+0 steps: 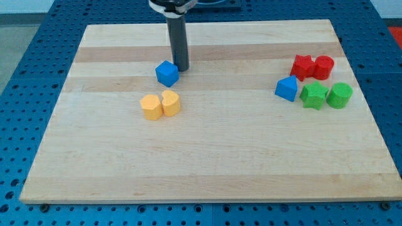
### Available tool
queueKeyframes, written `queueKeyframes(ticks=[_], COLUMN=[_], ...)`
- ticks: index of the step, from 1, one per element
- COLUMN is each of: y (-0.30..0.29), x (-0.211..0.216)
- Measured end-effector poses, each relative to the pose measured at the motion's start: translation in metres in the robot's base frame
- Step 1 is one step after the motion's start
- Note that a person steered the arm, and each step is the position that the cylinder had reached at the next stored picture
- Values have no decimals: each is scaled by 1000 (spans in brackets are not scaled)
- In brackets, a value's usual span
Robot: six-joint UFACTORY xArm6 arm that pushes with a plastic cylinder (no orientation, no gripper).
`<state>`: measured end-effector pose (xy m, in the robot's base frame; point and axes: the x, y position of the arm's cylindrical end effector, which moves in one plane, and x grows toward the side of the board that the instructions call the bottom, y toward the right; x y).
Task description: Move the blue cube to the top left of the yellow heart
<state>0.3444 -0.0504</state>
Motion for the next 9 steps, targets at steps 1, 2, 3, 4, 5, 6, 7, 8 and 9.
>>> queueKeyframes(ticks=[1,2,3,4,5,6,7,8,9], y=[29,15,-14,-29,-29,-34,-48,-63,-73], x=[5,7,12,27,37,45,52,54,53])
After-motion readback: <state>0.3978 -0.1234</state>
